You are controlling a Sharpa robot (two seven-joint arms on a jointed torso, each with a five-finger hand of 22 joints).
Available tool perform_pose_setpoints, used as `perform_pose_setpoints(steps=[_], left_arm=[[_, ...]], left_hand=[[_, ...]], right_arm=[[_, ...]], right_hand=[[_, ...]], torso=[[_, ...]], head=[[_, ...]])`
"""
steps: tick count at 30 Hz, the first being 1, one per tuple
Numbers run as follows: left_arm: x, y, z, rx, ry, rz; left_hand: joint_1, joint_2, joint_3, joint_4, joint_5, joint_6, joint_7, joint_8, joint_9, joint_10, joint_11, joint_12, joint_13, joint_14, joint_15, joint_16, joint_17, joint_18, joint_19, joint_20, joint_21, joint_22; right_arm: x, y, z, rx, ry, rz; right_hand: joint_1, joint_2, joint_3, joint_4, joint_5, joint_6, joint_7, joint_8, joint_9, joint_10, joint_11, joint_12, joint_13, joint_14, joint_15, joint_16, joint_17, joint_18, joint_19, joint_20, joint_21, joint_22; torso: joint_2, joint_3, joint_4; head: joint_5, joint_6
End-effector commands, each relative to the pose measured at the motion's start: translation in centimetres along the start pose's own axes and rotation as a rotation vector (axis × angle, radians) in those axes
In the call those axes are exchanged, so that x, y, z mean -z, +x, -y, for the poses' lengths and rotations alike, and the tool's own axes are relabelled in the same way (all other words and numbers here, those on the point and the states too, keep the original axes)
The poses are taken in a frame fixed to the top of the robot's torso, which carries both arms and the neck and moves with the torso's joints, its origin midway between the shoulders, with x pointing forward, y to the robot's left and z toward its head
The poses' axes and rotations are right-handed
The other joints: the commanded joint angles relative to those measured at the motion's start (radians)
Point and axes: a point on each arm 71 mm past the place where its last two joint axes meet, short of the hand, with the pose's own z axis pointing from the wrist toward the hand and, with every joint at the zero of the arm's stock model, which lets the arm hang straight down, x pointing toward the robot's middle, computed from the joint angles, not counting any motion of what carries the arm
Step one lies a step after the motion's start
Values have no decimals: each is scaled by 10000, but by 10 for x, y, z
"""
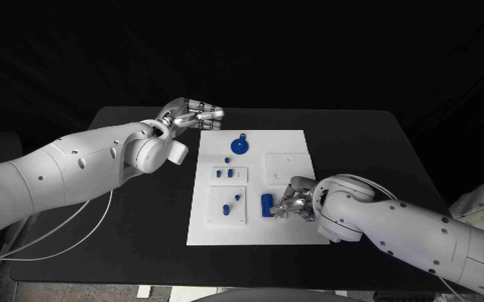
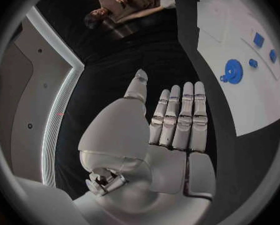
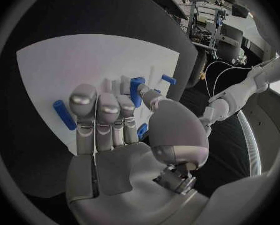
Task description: Assemble the parts on the task board
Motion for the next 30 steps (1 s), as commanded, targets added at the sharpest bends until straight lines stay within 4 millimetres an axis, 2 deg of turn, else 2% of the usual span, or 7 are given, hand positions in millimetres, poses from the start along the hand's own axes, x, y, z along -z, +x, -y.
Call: perform_pose_setpoints(steps=[1, 5, 8, 13, 18, 23, 30], left_arm=[[0, 2, 1, 14, 83, -116], [0, 1, 1, -2, 116, -65], [1, 0, 1, -17, 152, -14], [2, 0, 2, -22, 198, 17], [2, 1, 2, -10, 214, -5], [3, 1, 2, -2, 213, -27], [2, 2, 2, 8, 199, -60]], left_hand=[[-75, -4, 22, 64, -19, -16, 43, -7, 8, -67, -26, -1, 6, -72, 0, -30, 4, 38, 23, 59, 52, -14], [-67, 2, 15, 60, -18, -12, 40, -6, 8, -62, -28, 0, 6, -68, -2, -30, 4, 39, 25, 58, 53, -15], [-47, 18, 1, 50, -15, 6, 34, -6, 8, -41, -35, -1, 5, -45, -11, -28, 6, 40, 33, 54, 60, -17], [-37, 27, -1, 38, -11, 27, 26, -5, 9, -20, -42, -2, 5, -31, -16, -29, 6, 36, 37, 48, 64, -16], [-37, 27, -1, 38, -11, 27, 26, -5, 9, -20, -42, -2, 5, -31, -16, -29, 6, 36, 37, 48, 64, -16], [-31, 27, -10, 23, -12, 28, 27, -8, 7, -14, -44, -2, 5, -26, -19, -30, 4, 32, 39, 44, 67, -16], [-31, 27, -10, 23, -12, 28, 27, -8, 7, -14, -44, -2, 5, -26, -19, -30, 4, 32, 39, 44, 67, -16]], right_arm=[[2, -3, 5, -177, -38, 270], [8, -15, 11, -574, -108, 635], [14, -31, 16, -829, -142, 973], [24, -62, 31, -1018, 72, 1541], [29, -80, 48, -624, 545, 1752], [30, -85, 58, 69, 1027, 1593], [27, -79, 59, 999, 1400, 1427]], right_hand=[[5, -181, -48, 84, -20, 35, 35, -7, -2, 48, -2, 96, 45, 68, -25, -32, -10, -44, 308, -69, -17, 984], [232, -369, -154, 268, -22, -278, 145, -3, 15, 90, 61, 329, 218, 67, 10, -36, -18, -37, 318, -49, -6, 986], [385, -430, -230, 296, -21, -292, 148, -1, 55, 113, 71, 436, 297, 70, 22, -33, -21, -24, 319, -31, 2, 989], [686, -489, -367, 199, -21, -261, 134, 7, 100, 132, 71, 494, 342, 73, 28, -17, -12, -21, 321, -20, 34, 998], [998, -507, -435, -31, -17, -180, 115, 1, 152, 160, 65, 575, 396, 77, 32, 12, 4, -29, 321, -13, 84, 1010], [1106, -459, -516, -166, -17, -72, 67, 7, 321, 144, 47, 566, 410, 75, 30, 63, 34, -50, 304, -16, 146, 1020], [1072, -478, -553, -123, -20, 48, 8, 3, 594, 145, 10, 543, 418, 70, 11, 75, 56, -82, 284, -37, 174, 1019]], torso=[[-1, 5, -2], [-7, 3, -4], [-7, 1, -15], [-7, 0, -23], [-2, 11, -18], [3, 15, -18], [3, 11, -7]], head=[[-14, 27], [-30, 42], [-51, 59], [-110, 79], [-188, 77], [-217, 65], [-240, 49]])
